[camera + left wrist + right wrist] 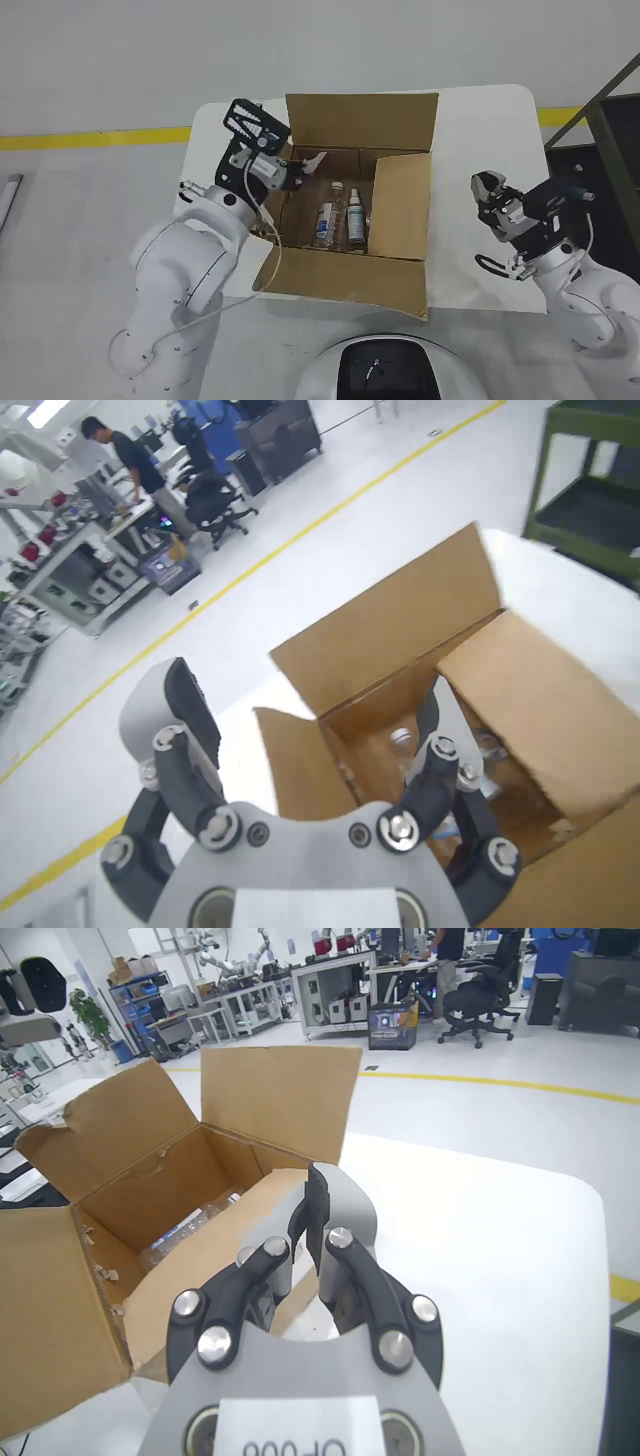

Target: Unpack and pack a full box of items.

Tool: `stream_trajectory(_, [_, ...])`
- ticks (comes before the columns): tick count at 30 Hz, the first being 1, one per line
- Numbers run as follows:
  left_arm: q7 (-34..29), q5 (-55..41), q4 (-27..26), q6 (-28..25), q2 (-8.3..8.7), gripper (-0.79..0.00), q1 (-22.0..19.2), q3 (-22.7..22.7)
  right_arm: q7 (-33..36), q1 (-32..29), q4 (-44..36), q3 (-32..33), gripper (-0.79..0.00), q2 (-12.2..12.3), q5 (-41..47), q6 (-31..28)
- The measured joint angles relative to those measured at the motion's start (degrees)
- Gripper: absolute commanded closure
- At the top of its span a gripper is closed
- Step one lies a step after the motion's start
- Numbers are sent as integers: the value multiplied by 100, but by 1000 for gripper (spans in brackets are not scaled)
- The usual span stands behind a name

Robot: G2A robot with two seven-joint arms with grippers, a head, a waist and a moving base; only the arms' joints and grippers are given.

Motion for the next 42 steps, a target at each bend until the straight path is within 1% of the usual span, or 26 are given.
stream_trajectory(2, [-145, -630, 72, 320, -66, -785, -74, 294, -77, -143, 13, 130, 0, 4, -61, 50])
stream_trajectory(4, [-275, -1173, 200, 512, -123, -785, -110, 602, -152, -283, 32, 237, 0, 5, -72, 85])
stream_trajectory(8, [-492, -2057, 482, 725, -199, -785, -130, 1016, -212, -508, 38, 378, 0, 7, -136, 99])
stream_trajectory(10, [-692, -2398, 575, 713, -216, -785, -140, 1151, -243, -610, 41, 409, 0, 6, -186, 92])
stream_trajectory(17, [-694, -2393, 580, 698, -215, -785, -143, 1158, -190, -811, 9, 318, 0, -7, -335, 84])
stream_trajectory(24, [-638, -2376, 594, 715, -214, -785, -99, 1160, -144, -781, -15, 80, 0, -10, -832, -19])
stream_trajectory(26, [-418, -2361, 689, 858, -218, -785, 69, 1188, -149, -741, 30, -22, 0, -17, -903, -40])
stream_trajectory(29, [-311, -2498, 916, 1283, -248, -785, 240, 1292, -147, -669, 118, -164, 0, -24, -1053, -94])
stream_trajectory(32, [-302, -2689, 1243, 1634, -297, -785, 254, 1434, -165, -618, 203, -284, 0, -33, -1115, -114])
stream_trajectory(37, [144, -2978, 1834, 2075, -391, -785, 177, 1578, -117, -594, 235, -456, 0, -45, -1259, -144])
stream_trajectory(39, [280, -3047, 1955, 2196, -416, -785, 195, 1588, -111, -626, 211, -489, 0, -49, -1280, -127])
stream_trajectory(42, [381, -3390, 2067, 2333, -441, -785, 275, 1549, -114, -685, 191, -517, 0, -53, -1279, -123])
